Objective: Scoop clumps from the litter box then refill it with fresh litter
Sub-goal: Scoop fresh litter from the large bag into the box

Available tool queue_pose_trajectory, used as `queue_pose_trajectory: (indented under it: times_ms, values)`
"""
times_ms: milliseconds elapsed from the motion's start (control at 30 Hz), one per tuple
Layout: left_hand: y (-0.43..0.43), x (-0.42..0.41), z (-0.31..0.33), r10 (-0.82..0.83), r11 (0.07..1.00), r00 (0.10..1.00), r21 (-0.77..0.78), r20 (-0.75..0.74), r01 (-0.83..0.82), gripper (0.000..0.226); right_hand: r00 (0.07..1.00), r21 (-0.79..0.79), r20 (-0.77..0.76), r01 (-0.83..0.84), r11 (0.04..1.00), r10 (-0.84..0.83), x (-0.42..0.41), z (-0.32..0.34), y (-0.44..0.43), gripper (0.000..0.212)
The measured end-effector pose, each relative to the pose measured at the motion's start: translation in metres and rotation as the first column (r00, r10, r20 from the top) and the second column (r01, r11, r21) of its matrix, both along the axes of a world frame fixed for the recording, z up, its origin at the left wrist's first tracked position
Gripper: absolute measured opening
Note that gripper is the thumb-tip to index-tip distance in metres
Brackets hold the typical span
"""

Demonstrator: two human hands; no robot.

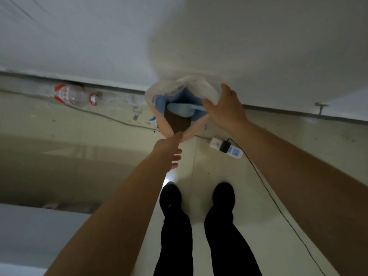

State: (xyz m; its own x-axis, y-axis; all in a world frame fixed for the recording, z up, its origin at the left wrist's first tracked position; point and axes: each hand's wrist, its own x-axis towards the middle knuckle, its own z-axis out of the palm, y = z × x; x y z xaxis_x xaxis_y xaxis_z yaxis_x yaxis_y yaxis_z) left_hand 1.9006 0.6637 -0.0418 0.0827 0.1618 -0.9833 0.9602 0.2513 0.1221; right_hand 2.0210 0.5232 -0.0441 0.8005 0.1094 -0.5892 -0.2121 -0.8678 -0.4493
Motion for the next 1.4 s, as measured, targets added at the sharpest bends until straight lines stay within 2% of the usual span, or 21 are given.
queue_pose_trajectory:
  times_ms: [100, 167, 233, 300, 367, 533, 633, 733, 900, 1000, 1067, 1133, 1233, 1300, 1400]
  values:
    - [-0.012, -0.012, -0.013, 0.073, 0.997, 0.997, 0.031, 0.0, -0.073, 0.024, 0.988, -0.127, -0.023, -0.151, 0.98, 0.15, 0.015, -0.013, -0.001, 0.041]
    - [-0.015, -0.018, -0.006, 0.136, 0.985, 0.991, 0.1, 0.016, -0.137, 0.024, 0.97, -0.222, -0.07, -0.241, 0.945, 0.231, 0.004, -0.016, 0.0, 0.038]
    - [-0.011, -0.03, 0.0, 0.061, 0.969, 0.994, 0.235, 0.086, -0.08, 0.029, 0.922, -0.311, -0.044, -0.378, 0.872, 0.384, -0.016, -0.009, 0.004, 0.034]
    - [-0.003, -0.043, 0.012, -0.027, 0.938, 0.985, 0.345, 0.171, -0.034, 0.032, 0.913, -0.315, 0.04, -0.374, 0.872, 0.406, -0.036, 0.005, 0.008, 0.043]
    - [0.008, -0.052, 0.029, -0.072, 0.914, 0.968, 0.405, 0.241, -0.033, 0.035, 0.933, -0.255, 0.089, -0.317, 0.913, 0.349, -0.05, 0.023, 0.01, 0.049]
    - [0.025, -0.05, 0.107, -0.162, 0.877, 0.918, 0.479, 0.362, -0.034, 0.036, 0.986, -0.079, 0.117, -0.112, 0.99, 0.121, -0.08, 0.095, -0.007, 0.039]
    - [0.017, -0.046, 0.17, -0.32, 0.869, 0.875, 0.48, 0.363, 0.118, 0.038, 0.995, -0.034, 0.084, 0.05, 0.998, -0.047, -0.108, 0.148, -0.031, 0.041]
    - [-0.001, -0.047, 0.239, -0.505, 0.818, 0.777, 0.496, 0.375, 0.292, 0.039, 0.985, -0.051, 0.067, 0.16, 0.986, -0.156, -0.138, 0.213, -0.06, 0.045]
    - [-0.046, -0.053, 0.352, -0.623, 0.766, 0.658, 0.501, 0.423, 0.403, 0.037, 0.942, -0.039, 0.131, 0.317, 0.948, -0.31, -0.193, 0.329, -0.106, 0.045]
    - [-0.082, -0.06, 0.408, -0.689, 0.722, 0.538, 0.521, 0.486, 0.455, 0.038, 0.88, -0.037, 0.217, 0.439, 0.898, -0.422, -0.233, 0.385, -0.14, 0.051]
    - [-0.111, -0.069, 0.444, -0.687, 0.726, 0.472, 0.499, 0.553, 0.473, 0.04, 0.83, -0.043, 0.266, 0.517, 0.855, -0.49, -0.264, 0.418, -0.162, 0.051]
    - [-0.141, -0.08, 0.479, -0.677, 0.729, 0.405, 0.481, 0.615, 0.488, 0.042, 0.773, -0.048, 0.313, 0.594, 0.803, -0.553, -0.297, 0.446, -0.184, 0.051]
    - [-0.194, -0.106, 0.524, -0.691, 0.68, 0.27, 0.475, 0.671, 0.558, 0.04, 0.666, -0.07, 0.396, 0.708, 0.702, -0.632, -0.35, 0.485, -0.22, 0.05]
    - [-0.232, -0.133, 0.552, -0.689, 0.634, 0.161, 0.48, 0.706, 0.606, 0.038, 0.564, -0.038, 0.429, 0.791, 0.61, -0.705, -0.39, 0.509, -0.247, 0.051]
    - [-0.292, -0.19, 0.586, -0.674, 0.551, -0.006, 0.509, 0.739, 0.661, 0.036, 0.355, 0.091, 0.472, 0.891, 0.446, -0.807, -0.462, 0.539, -0.286, 0.052]
